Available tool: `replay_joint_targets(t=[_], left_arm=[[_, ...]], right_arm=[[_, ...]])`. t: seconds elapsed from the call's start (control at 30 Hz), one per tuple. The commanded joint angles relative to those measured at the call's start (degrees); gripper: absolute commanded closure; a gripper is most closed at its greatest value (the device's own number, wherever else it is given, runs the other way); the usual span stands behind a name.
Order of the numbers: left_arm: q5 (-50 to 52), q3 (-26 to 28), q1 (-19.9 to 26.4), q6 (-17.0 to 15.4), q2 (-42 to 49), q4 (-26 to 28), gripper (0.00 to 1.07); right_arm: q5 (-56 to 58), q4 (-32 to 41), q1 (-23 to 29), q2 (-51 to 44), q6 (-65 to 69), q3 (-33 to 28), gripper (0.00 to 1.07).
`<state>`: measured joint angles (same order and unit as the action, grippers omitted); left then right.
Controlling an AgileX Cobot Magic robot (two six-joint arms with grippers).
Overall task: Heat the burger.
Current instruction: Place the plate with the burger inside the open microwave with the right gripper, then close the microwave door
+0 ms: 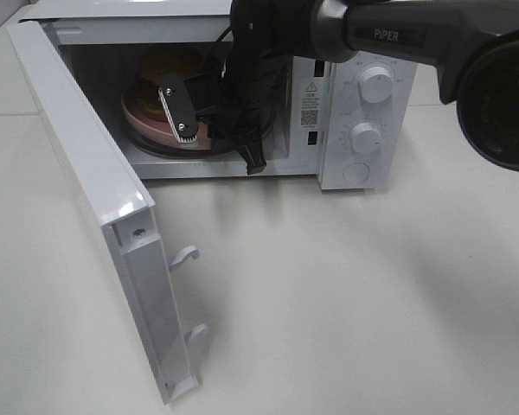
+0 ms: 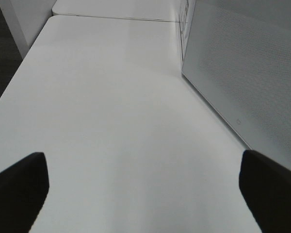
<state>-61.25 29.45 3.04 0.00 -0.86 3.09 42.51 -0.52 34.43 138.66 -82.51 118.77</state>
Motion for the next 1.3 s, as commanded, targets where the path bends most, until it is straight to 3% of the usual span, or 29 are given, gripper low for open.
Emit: replay_joint_targets(t=[0.03, 0.37, 0.67, 0.87, 0.93, 0.97, 1.0, 1.07, 1.1, 1.3], left_arm=[[-0.11, 0.11, -0.06, 0.29, 0.23, -0.11, 0.06], [-0.11, 0.11, -0.06, 0.29, 0.23, -0.11, 0.06], [-0.11, 0.11, -0.06, 0.29, 0.23, -0.11, 0.06], [-0.11, 0.11, -0.06, 0.29, 0.23, -0.11, 0.06], [-0.11, 0.11, -0.06, 0.29, 0.23, -0.11, 0.06], [-0.11, 0.11, -0.06, 0.29, 0.23, -0.11, 0.06], [-0.11, 0.11, -0.06, 0.29, 0.23, -0.11, 0.06], [-0.11, 0.11, -0.06, 0.29, 0.23, -0.11, 0.06], [-0.11, 0.11, -0.06, 0.29, 0.23, -0.11, 0.06], [-0.11, 0.11, -0.06, 0.29, 0.23, -0.11, 0.06]], right_arm=[[-2.64, 0.52, 0.34, -0.63, 0.11, 0.97, 1.07], [-1.03, 0.52, 0.34, -0.63, 1.43, 0.97, 1.07], [-1.03, 0.8, 0.17, -0.63, 3.15, 0.97, 1.0], [-0.69, 0.8, 0.17, -0.74, 3.15, 0.97, 0.85], [-0.06, 0.86, 0.17, -0.74, 3.15, 0.97, 0.73], [-0.06, 0.86, 0.17, -0.74, 3.15, 0.97, 0.73], [0.52, 1.09, 0.17, -0.74, 3.15, 0.97, 0.65], [0.69, 1.2, 0.17, -0.74, 3.21, 0.97, 0.61], [0.69, 1.2, 0.17, -0.8, 3.44, 0.97, 0.53], [2.29, 1.2, 0.17, -1.15, 5.04, 0.97, 0.39]])
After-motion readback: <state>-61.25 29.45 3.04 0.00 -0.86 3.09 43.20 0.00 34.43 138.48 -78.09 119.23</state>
